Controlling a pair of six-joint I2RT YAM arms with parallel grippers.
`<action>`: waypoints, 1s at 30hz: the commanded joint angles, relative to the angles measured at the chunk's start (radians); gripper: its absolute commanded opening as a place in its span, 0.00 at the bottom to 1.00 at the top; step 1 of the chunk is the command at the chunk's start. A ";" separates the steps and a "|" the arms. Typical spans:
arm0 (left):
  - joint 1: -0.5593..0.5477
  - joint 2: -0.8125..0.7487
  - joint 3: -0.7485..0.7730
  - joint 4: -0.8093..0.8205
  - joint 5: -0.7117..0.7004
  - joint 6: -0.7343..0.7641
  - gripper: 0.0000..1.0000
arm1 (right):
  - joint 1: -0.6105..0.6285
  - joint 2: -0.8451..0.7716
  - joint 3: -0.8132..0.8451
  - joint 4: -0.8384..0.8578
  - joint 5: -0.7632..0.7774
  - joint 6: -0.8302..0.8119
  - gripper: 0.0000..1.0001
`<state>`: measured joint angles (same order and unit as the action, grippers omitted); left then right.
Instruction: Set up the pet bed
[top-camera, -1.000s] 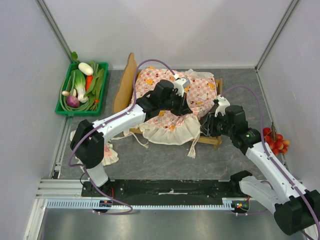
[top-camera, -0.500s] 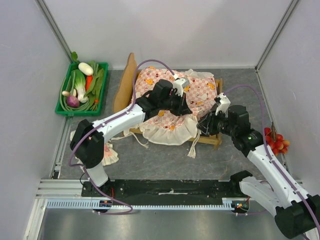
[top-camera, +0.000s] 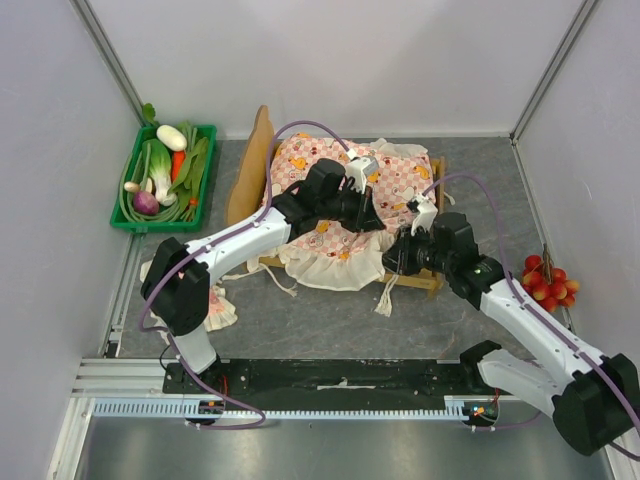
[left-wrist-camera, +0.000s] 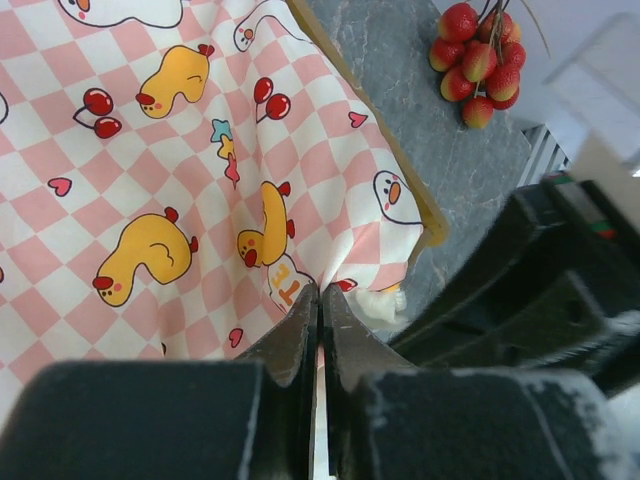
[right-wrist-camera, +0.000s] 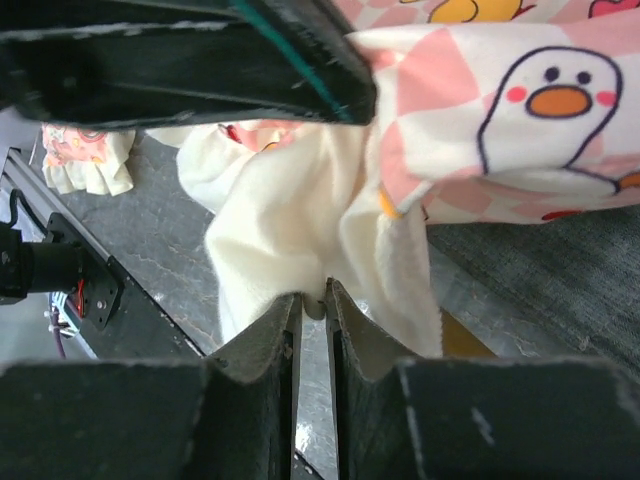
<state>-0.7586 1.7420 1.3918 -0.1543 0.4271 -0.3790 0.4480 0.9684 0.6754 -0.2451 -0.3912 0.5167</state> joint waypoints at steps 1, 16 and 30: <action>0.002 -0.007 0.006 0.029 0.039 -0.034 0.07 | 0.020 0.061 -0.019 0.156 0.012 0.052 0.20; 0.005 0.007 0.019 0.007 0.033 -0.035 0.02 | 0.129 0.061 0.075 0.108 0.064 -0.013 0.48; 0.028 -0.016 0.006 -0.004 0.009 -0.011 0.02 | 0.126 -0.275 0.102 -0.247 0.354 -0.055 0.51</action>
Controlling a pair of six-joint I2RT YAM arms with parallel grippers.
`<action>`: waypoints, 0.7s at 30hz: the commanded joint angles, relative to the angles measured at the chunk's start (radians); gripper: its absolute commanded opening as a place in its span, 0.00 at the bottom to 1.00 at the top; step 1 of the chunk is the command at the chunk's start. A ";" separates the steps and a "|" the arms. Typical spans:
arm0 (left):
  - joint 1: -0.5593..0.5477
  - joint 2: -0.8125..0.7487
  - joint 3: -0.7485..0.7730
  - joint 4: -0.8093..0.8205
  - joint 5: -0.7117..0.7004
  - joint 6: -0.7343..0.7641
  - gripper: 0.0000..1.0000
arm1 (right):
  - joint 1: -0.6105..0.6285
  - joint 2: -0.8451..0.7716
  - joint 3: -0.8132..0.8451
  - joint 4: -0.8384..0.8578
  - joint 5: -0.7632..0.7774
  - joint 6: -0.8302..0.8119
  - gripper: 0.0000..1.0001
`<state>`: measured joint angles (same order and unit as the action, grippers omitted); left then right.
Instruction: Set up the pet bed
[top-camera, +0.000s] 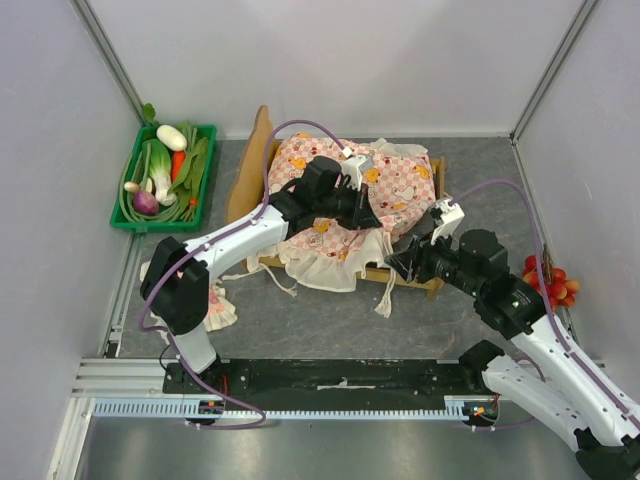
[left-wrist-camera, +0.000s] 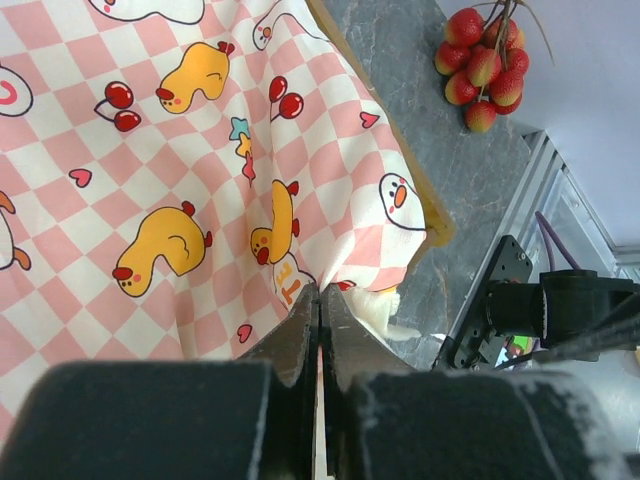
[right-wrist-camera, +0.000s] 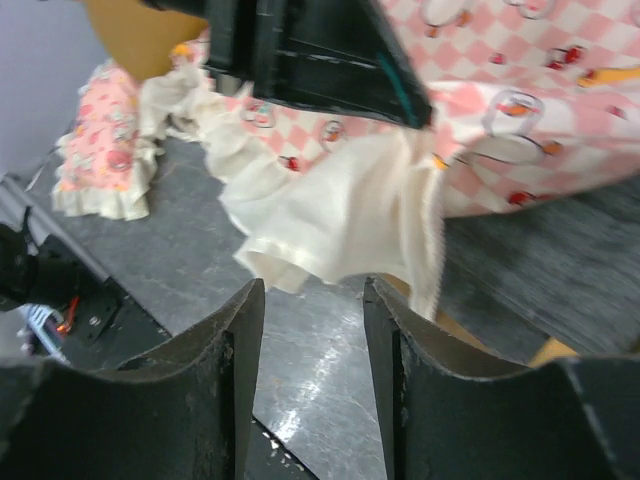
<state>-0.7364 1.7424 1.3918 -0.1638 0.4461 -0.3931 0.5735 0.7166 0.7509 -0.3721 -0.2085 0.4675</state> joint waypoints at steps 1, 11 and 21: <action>0.009 -0.015 0.004 0.006 -0.009 0.005 0.02 | 0.000 -0.023 0.018 -0.128 0.185 -0.007 0.50; 0.008 -0.017 0.003 0.012 0.031 0.003 0.02 | 0.000 0.069 -0.036 -0.038 0.290 0.023 0.35; 0.008 -0.021 0.001 0.015 0.032 -0.006 0.02 | -0.001 0.176 -0.021 0.061 0.281 -0.003 0.31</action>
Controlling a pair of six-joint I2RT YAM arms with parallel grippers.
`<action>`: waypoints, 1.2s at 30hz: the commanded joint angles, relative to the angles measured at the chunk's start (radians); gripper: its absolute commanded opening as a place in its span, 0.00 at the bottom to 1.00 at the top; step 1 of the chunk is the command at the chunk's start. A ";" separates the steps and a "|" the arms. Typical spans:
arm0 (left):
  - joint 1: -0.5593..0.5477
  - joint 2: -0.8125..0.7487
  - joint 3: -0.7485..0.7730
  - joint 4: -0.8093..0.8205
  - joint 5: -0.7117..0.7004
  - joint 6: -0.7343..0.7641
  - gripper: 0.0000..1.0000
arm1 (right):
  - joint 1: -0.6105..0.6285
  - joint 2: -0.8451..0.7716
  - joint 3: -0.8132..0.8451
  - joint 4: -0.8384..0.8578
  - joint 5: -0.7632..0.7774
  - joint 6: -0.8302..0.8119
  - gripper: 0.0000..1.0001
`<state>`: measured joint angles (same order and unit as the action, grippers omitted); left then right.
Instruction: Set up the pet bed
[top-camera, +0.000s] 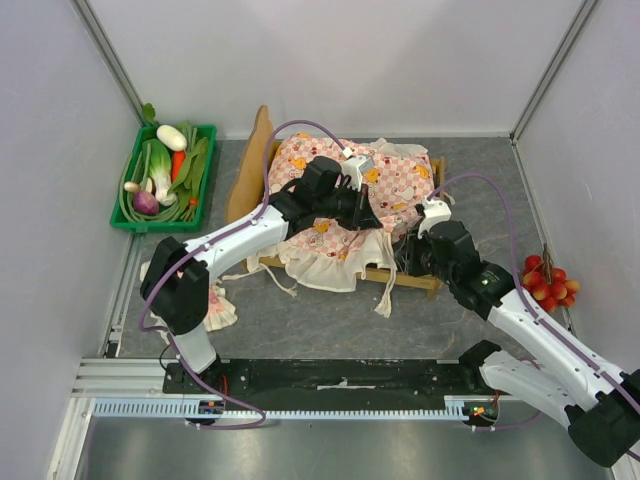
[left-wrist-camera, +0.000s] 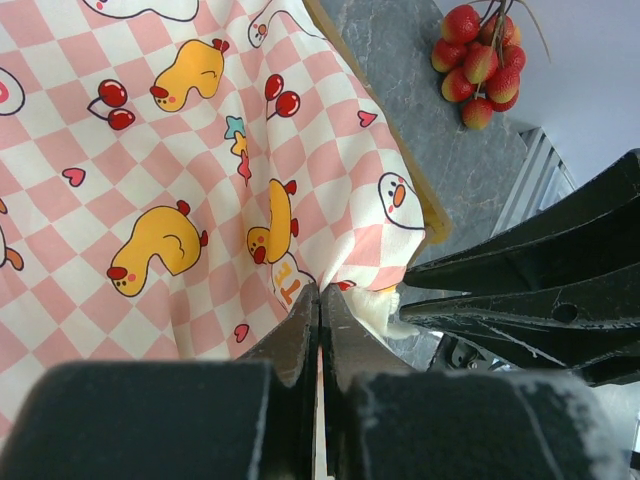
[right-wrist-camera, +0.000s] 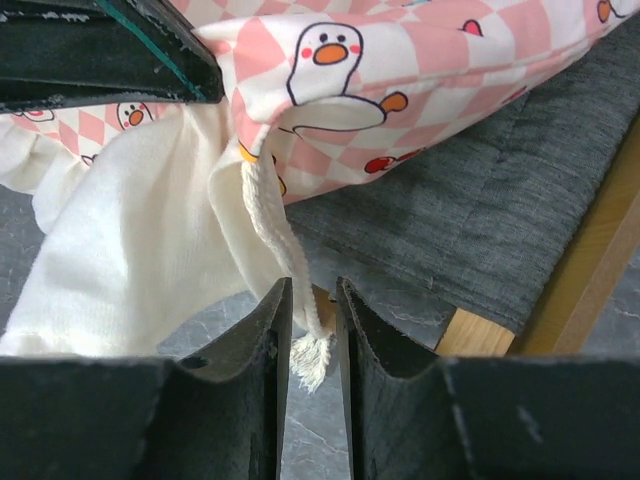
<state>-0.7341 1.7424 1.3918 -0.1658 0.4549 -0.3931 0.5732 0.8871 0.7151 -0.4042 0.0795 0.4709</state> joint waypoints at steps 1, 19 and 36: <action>0.006 -0.020 0.001 0.017 0.024 -0.007 0.02 | 0.002 0.006 0.006 0.099 -0.007 -0.002 0.32; 0.006 -0.020 0.001 0.018 0.030 -0.015 0.02 | 0.002 0.032 -0.017 0.150 -0.043 -0.003 0.05; 0.004 -0.009 0.006 -0.001 0.073 0.016 0.14 | 0.002 0.075 0.271 -0.242 0.183 -0.186 0.02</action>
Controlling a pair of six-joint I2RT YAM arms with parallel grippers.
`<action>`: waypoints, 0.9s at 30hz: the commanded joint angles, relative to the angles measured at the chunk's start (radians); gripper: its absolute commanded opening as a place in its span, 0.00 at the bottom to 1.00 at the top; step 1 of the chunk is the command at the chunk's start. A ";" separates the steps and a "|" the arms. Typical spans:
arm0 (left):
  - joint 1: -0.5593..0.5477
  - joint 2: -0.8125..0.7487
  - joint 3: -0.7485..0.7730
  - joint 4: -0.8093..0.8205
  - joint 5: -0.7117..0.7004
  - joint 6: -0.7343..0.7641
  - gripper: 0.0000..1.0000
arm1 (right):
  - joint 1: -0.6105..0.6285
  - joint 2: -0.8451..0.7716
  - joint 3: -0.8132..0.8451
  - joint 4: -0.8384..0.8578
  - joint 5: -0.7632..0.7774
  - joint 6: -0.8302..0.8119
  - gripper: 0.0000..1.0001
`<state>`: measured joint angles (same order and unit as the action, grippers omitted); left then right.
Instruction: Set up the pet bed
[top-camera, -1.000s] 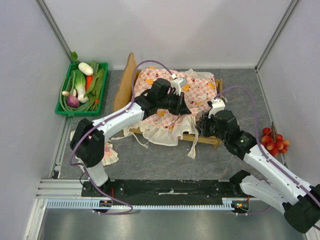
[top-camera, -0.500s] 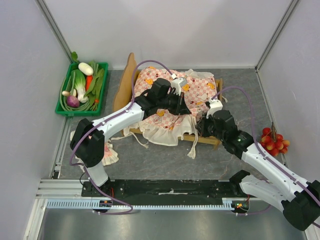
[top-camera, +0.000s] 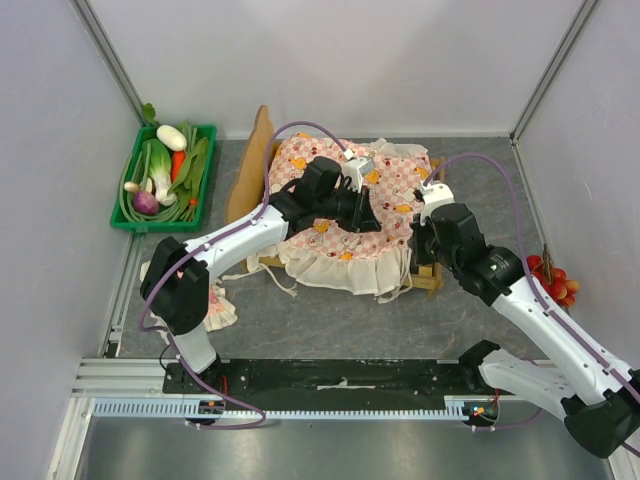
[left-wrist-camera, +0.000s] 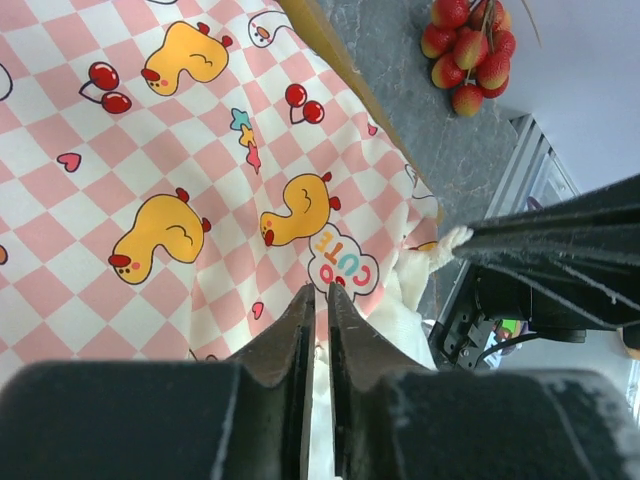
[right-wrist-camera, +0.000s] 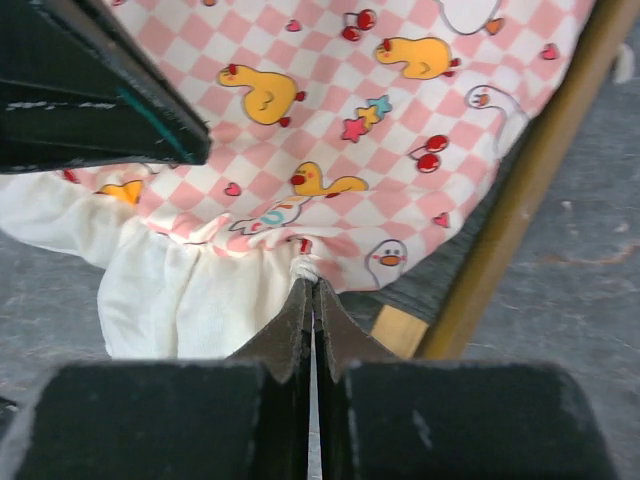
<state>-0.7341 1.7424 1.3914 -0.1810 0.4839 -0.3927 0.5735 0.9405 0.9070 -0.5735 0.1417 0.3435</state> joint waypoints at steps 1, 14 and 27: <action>0.004 -0.009 0.006 0.012 0.045 0.015 0.12 | 0.000 0.033 0.093 -0.075 0.124 -0.078 0.02; -0.095 -0.110 -0.057 0.034 -0.050 0.058 0.69 | 0.000 0.090 0.207 -0.127 0.035 -0.126 0.03; -0.260 -0.050 -0.146 0.172 -0.480 0.115 0.93 | 0.000 0.060 0.159 -0.128 0.013 -0.101 0.04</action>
<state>-0.9668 1.6802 1.2766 -0.0959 0.2108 -0.3393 0.5732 1.0275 1.0683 -0.7055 0.1707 0.2359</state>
